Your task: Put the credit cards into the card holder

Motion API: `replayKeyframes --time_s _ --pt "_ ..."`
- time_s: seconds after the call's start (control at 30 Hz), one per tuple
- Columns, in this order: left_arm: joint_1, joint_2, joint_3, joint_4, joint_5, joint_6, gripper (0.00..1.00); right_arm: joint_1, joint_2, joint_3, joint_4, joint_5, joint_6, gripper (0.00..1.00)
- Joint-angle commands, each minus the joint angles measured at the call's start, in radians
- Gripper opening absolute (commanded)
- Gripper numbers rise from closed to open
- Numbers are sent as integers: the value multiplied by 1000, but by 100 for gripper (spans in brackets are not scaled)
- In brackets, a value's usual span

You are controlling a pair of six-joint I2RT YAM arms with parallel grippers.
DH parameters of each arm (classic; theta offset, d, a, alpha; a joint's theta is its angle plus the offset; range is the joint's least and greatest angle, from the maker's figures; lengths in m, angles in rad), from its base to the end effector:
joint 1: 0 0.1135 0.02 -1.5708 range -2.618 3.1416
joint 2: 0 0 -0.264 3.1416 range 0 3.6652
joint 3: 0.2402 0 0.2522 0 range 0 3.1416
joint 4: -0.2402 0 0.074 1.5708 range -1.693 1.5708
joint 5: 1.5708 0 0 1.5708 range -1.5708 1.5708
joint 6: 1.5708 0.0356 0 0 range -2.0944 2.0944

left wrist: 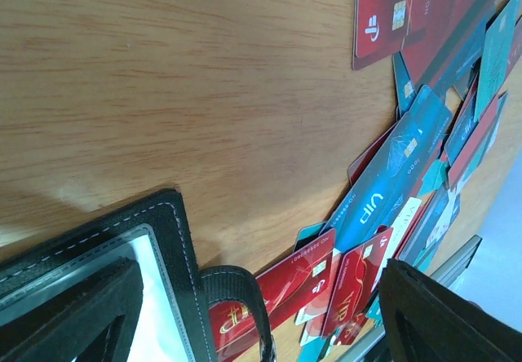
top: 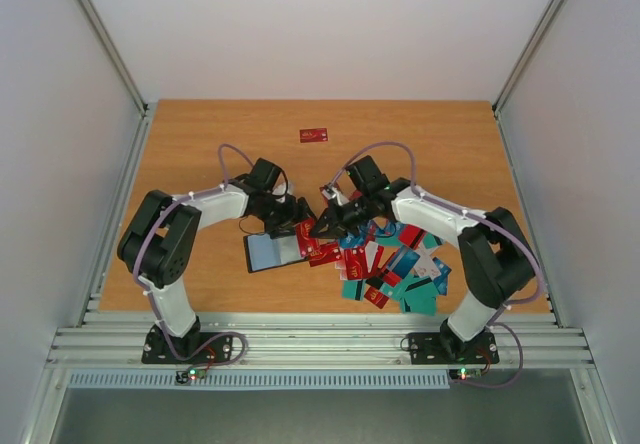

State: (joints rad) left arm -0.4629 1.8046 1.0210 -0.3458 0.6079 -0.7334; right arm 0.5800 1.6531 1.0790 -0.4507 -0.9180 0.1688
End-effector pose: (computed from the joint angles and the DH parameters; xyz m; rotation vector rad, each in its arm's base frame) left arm 0.2962 -0.1705 0.1466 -0.1894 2.9108 -1.1219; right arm 0.2602 0.2043 0.2122 -0.8827 2.4710 1.4617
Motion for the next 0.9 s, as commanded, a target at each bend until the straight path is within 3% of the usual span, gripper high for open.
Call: replayKeyframes --time_s 0.0,0.4,0.87 --pt "15 7 24 4 27 12 80 35 48 -12 116 -35 6 1" --pt "74 4 51 -39 63 55 80 61 168 -15 177 -50 -48 1" --pt "101 5 114 -112 81 66 80 82 320 77 254 -60 13 1"
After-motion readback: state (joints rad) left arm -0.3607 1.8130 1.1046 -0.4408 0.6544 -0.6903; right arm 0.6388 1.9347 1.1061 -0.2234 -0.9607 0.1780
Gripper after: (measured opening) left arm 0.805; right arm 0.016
